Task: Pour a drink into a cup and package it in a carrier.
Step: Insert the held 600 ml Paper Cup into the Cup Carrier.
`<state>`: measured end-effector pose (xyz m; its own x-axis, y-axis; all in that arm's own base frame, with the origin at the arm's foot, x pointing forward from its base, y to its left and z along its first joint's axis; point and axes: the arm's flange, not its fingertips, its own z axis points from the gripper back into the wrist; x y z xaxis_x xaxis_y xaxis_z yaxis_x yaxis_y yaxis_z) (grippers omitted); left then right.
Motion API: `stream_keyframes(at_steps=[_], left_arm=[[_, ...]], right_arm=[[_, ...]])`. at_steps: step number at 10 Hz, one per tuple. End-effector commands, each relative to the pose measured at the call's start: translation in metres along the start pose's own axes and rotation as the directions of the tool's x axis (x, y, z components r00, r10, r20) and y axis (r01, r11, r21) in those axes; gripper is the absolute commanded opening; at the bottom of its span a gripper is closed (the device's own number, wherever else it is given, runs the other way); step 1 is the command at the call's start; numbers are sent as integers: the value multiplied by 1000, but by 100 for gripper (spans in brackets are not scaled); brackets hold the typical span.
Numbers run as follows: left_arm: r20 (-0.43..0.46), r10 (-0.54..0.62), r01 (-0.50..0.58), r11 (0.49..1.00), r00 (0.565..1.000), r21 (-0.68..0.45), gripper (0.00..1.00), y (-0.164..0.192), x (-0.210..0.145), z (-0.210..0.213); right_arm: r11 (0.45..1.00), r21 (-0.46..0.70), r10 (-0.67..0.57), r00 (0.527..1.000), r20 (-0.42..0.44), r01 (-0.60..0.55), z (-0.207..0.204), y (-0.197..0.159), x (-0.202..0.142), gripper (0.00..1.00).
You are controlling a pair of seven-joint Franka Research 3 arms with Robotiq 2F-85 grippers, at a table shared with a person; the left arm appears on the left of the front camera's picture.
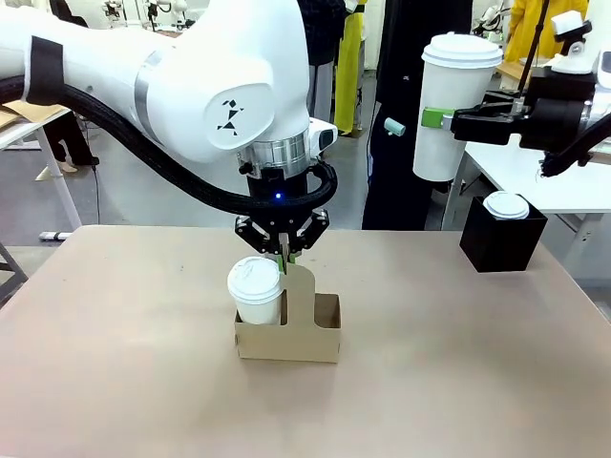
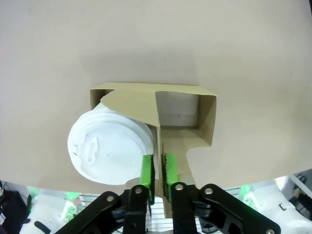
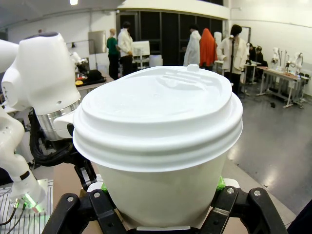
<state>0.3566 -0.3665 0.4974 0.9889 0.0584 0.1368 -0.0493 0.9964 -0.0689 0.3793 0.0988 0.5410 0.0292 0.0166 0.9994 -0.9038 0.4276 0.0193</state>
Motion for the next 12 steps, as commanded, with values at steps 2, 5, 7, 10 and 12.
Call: stream_keyframes(at_steps=[2, 5, 7, 10, 12], left_arm=[[-4, -47, 47, 997, 999, -62, 100, 20, 8, 21], [-37, -196, 191, 974, 980, -122, 93, 52, 12, 53], [-14, -357, 351, 923, 934, -156, 100, 90, 15, 74], [159, -600, 620, 755, 784, -214, 100, 183, 13, 75], [306, -653, 717, 668, 693, -198, 100, 242, 11, 49]], right_arm=[[1000, -6, 11, 1000, 3, -11, -1, 1, 1, 80], [992, 123, -35, 999, -22, 38, -31, -21, -10, 80], [975, 213, -61, 997, -50, 71, -60, -30, -25, 80], [923, 384, 10, 998, -60, 14, -104, -22, -64, 80], [873, 486, 43, 999, -21, -28, -119, -11, -88, 80]])
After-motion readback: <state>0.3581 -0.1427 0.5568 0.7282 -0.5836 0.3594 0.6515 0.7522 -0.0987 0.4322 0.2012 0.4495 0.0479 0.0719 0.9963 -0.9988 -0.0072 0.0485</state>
